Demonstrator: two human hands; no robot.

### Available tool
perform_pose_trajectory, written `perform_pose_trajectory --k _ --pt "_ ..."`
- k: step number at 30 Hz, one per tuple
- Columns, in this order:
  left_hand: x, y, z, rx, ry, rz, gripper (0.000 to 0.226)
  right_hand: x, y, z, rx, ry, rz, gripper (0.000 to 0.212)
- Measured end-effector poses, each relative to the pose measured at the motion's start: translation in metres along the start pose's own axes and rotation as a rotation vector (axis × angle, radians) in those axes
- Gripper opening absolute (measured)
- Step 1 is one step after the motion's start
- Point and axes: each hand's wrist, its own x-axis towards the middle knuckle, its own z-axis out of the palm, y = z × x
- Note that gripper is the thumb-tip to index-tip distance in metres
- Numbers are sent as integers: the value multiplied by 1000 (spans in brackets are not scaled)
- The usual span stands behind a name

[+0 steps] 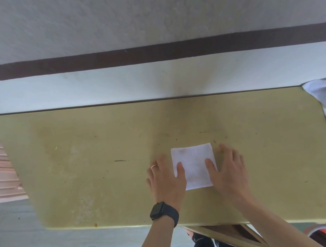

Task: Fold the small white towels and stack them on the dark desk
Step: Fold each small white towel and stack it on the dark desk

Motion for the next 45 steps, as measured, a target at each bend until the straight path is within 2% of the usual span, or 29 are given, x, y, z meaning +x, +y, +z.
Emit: perform_pose_trajectory --k 3,9,12,16,20,22,25,34,38,42,45 --pt "8 19 -6 -109 -74 -195 48 14 -15 -5 74 -72 161 54" --pt "21 36 -5 -76 -190 -301 47 31 -32 -2 96 -173 261 30" --pt "20 37 -8 -148 -197 -283 36 32 -32 -3 219 -199 294 22" --pt "11 31 -15 -411 -203 -234 21 28 -25 -13 397 -278 300 26" --pt "-1 25 -34 -680 -196 -215 34 18 -22 -32 494 -354 255 18" --pt "-8 23 -50 -683 -222 -155 26 8 -27 -50 557 -329 183 6" --pt "-26 21 -86 -723 -190 -37 15 -10 -43 -86 610 -297 29 8" --pt "-112 28 -248 -846 94 189 14 -84 -128 -203 494 -123 -485 10" --pt "-175 18 -303 -902 323 221 30 -130 -168 -224 535 -117 -713 4" --pt "-263 -4 -334 -886 635 129 12 -202 -204 -229 579 -201 -937 8" --pt "-323 -25 -336 -858 836 35 13 -257 -220 -219 599 -247 -1060 10"
